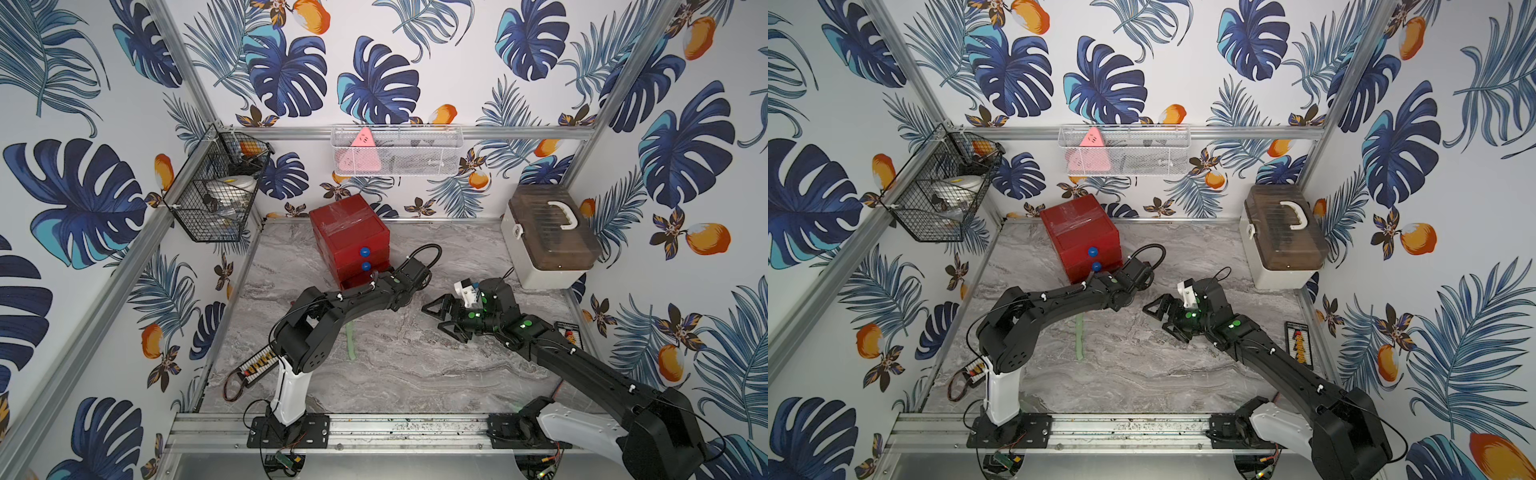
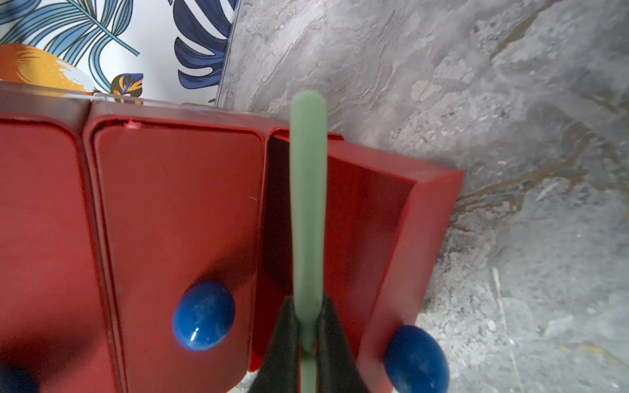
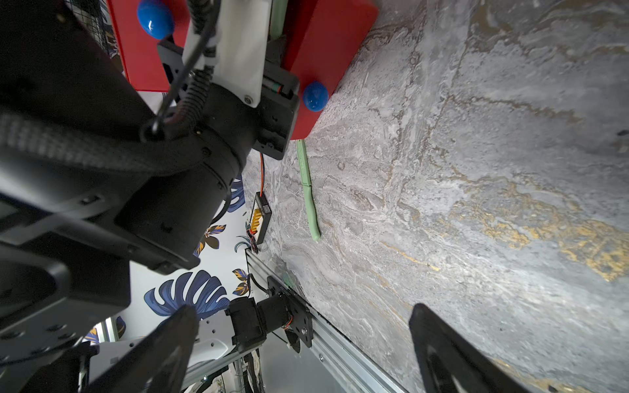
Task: Place the fruit knives into the drawer by color
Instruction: Place the fruit knife in the drawer.
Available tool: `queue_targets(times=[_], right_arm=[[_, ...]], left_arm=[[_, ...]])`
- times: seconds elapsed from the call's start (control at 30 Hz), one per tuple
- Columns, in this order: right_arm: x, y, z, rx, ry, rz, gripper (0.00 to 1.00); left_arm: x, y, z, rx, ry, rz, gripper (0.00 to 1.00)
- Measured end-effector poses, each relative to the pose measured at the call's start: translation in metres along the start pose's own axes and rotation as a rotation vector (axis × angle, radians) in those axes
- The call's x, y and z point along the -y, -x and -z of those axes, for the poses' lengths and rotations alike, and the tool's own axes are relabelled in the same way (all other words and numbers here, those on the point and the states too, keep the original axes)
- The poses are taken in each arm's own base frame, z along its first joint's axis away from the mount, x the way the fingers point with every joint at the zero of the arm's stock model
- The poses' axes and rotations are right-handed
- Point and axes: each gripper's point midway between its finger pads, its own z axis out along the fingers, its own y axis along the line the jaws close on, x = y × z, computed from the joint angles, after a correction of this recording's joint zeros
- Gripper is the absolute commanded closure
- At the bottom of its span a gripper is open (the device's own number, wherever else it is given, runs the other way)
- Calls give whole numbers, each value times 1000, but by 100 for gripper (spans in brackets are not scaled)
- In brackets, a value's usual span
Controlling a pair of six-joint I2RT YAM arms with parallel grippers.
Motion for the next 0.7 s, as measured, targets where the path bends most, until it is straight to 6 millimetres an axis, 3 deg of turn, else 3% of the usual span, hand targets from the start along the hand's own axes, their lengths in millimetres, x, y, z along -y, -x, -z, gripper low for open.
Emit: queue_targets(times=[0.03, 0.07, 0.1, 0.37, 0.57, 0.7], right_arm=[[1, -1, 0, -3, 1, -2, 0], [1, -1, 1, -7, 3, -4, 0], [2, -1, 1, -6, 3, -5, 0], [1, -2, 3, -10, 12, -4, 0], [-3, -1, 3, -17, 18, 30, 0], [-9, -1, 6, -22, 24, 102, 0]], left_arm=[[-3, -1, 0, -2, 13, 8, 20], [-5, -2, 0, -5, 25, 18, 6], [-8, -3, 1, -6, 34, 30, 2], [-41, 1, 25, 25, 100, 162, 1], [-69, 3, 69, 65, 77, 292, 1], [-79, -14, 94, 43, 7, 403, 1]])
